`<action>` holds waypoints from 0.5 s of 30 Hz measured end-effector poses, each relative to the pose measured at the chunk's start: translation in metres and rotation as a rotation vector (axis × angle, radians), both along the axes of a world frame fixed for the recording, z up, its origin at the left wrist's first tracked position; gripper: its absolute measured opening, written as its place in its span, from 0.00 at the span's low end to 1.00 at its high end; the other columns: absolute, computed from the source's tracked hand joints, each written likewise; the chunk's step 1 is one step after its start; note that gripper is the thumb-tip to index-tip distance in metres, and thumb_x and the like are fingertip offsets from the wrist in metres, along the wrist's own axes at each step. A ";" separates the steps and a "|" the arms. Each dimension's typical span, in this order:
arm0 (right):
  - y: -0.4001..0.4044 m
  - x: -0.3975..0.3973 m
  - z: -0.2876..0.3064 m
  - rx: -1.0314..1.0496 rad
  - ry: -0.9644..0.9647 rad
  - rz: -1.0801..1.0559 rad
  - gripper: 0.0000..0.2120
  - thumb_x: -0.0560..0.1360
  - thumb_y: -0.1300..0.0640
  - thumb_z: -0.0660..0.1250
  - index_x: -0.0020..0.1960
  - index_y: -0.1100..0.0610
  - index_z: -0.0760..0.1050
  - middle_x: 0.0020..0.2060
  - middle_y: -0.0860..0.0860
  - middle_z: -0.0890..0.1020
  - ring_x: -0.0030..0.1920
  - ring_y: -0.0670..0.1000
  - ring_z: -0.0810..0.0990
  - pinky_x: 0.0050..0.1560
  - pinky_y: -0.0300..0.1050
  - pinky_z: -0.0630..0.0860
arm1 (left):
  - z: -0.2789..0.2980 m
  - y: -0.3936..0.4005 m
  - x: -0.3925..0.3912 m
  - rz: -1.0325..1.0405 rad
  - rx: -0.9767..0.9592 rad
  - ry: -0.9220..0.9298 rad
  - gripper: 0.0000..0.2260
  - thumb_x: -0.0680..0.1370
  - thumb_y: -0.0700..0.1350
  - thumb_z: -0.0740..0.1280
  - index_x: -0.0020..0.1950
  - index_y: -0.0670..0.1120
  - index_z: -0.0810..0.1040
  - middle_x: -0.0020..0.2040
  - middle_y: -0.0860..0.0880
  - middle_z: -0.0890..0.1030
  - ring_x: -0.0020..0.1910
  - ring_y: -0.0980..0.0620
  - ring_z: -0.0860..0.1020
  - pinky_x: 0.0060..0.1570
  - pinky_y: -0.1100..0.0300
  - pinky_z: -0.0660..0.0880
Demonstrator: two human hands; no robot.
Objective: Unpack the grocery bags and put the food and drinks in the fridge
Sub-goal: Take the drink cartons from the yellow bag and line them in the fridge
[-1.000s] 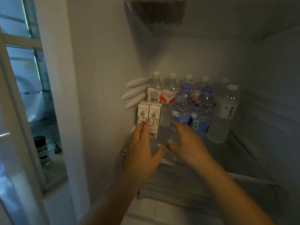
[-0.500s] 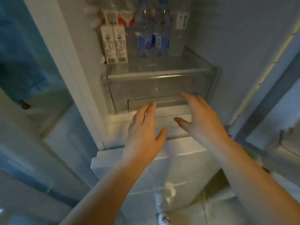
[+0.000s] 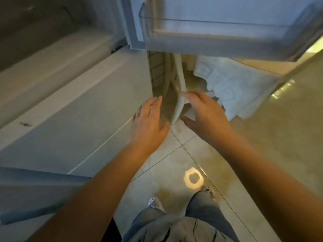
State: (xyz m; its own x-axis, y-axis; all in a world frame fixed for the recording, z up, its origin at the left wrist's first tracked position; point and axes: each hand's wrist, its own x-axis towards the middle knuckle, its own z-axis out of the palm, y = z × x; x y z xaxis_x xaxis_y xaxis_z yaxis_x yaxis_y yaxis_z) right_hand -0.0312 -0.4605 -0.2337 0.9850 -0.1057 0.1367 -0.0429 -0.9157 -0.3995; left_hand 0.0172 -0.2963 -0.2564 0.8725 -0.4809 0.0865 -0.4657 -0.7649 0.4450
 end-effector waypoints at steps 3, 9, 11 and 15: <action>-0.059 -0.041 -0.012 -0.025 0.034 -0.143 0.31 0.70 0.53 0.71 0.71 0.54 0.65 0.66 0.54 0.71 0.63 0.57 0.72 0.61 0.53 0.70 | -0.010 -0.060 -0.013 -0.134 0.032 0.013 0.32 0.75 0.49 0.67 0.75 0.47 0.57 0.72 0.47 0.63 0.70 0.48 0.63 0.66 0.50 0.65; -0.191 -0.133 -0.031 -0.018 0.120 -0.364 0.31 0.71 0.51 0.71 0.71 0.53 0.64 0.67 0.54 0.70 0.64 0.57 0.71 0.62 0.52 0.68 | -0.020 -0.210 -0.062 -0.361 0.042 0.005 0.32 0.75 0.49 0.67 0.75 0.45 0.57 0.71 0.45 0.64 0.69 0.46 0.63 0.66 0.51 0.64; -0.235 -0.160 -0.034 -0.029 0.149 -0.397 0.31 0.71 0.52 0.71 0.71 0.52 0.64 0.67 0.54 0.70 0.64 0.58 0.71 0.61 0.52 0.69 | -0.023 -0.258 -0.081 -0.416 0.048 -0.002 0.31 0.76 0.51 0.66 0.75 0.45 0.57 0.72 0.45 0.64 0.70 0.46 0.63 0.67 0.53 0.63; -0.324 -0.210 -0.037 -0.057 0.218 -0.460 0.31 0.71 0.51 0.71 0.71 0.53 0.64 0.67 0.55 0.70 0.64 0.59 0.71 0.62 0.53 0.68 | -0.030 -0.355 -0.117 -0.502 0.067 0.042 0.32 0.76 0.51 0.66 0.75 0.46 0.56 0.72 0.46 0.63 0.70 0.46 0.63 0.68 0.50 0.63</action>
